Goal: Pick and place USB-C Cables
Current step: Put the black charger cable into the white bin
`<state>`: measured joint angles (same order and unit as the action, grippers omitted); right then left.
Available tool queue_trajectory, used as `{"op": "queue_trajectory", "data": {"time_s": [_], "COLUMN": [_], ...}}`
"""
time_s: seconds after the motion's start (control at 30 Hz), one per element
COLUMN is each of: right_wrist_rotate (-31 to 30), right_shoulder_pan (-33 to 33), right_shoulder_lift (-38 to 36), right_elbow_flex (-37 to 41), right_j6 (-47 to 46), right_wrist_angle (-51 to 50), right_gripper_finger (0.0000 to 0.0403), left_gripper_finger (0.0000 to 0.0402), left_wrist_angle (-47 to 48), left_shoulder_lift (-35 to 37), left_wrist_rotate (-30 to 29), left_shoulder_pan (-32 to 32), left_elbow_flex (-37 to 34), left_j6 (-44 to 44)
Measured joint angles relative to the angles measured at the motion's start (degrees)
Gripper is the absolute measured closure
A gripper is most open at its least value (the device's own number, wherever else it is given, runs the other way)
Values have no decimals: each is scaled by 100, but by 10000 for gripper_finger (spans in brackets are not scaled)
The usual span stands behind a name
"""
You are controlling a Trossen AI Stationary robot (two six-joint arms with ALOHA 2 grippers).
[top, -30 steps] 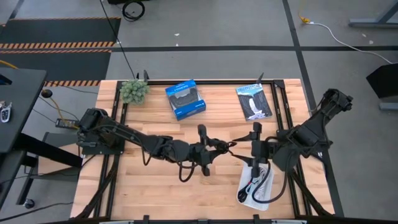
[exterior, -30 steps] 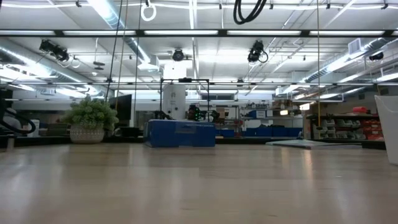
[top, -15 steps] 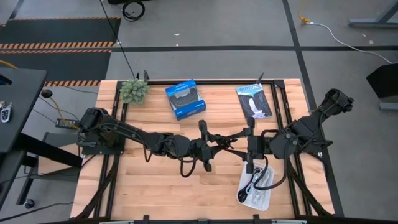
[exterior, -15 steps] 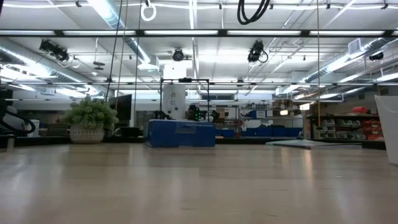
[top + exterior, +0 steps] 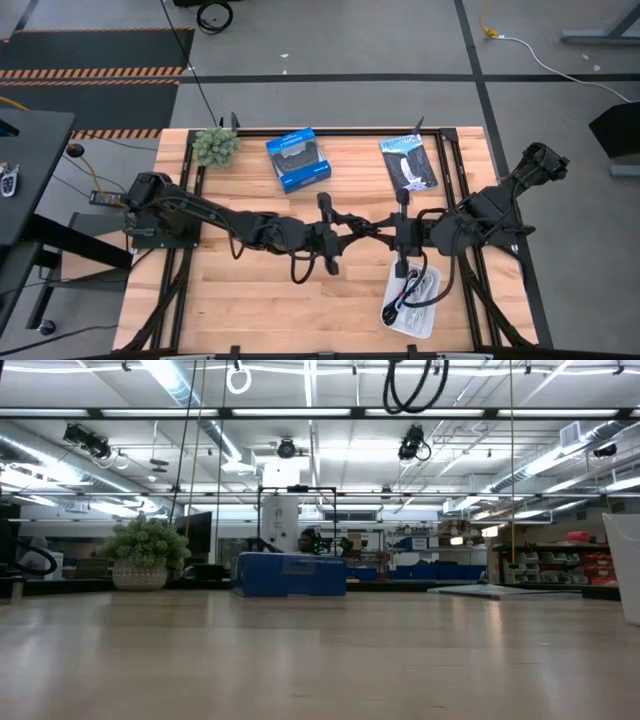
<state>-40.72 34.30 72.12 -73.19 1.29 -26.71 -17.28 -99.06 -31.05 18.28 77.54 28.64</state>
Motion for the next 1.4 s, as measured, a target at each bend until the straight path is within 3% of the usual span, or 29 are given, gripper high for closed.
{"op": "queue_trajectory", "data": {"time_s": [0.23, 0.33, 0.43, 0.83, 1.17, 1.4], "right_wrist_rotate": [104, 842, 1516, 2397, 2981, 3842], "right_shoulder_pan": [87, 265, 510, 1022, 1101, 1290], "right_shoulder_lift": [4, 19, 171, 1061, 1906, 2818], "right_elbow_flex": [2, 2, 0, 2, -4, -2], "right_j6": [-456, -469, -659, -2960, -3103, -2813], "right_wrist_angle": [-590, -751, -865, -2987, -3684, -3685], "right_gripper_finger": [359, 358, 355, 356, 355, 355], "left_gripper_finger": [164, 154, 157, 193, 207, 208], "left_wrist_angle": [1407, 1928, 2199, 2281, 2469, 2947], "left_shoulder_lift": [543, 745, 914, 1072, 1072, 1072], "left_wrist_rotate": [-12, -14, -21, -195, -198, -196], "left_shoulder_pan": [198, 306, 420, 642, 563, 567], "left_elbow_flex": [0, 0, 0, 0, 0, 0], "left_j6": [-733, -1052, -1308, -1427, -1408, -1408]}}
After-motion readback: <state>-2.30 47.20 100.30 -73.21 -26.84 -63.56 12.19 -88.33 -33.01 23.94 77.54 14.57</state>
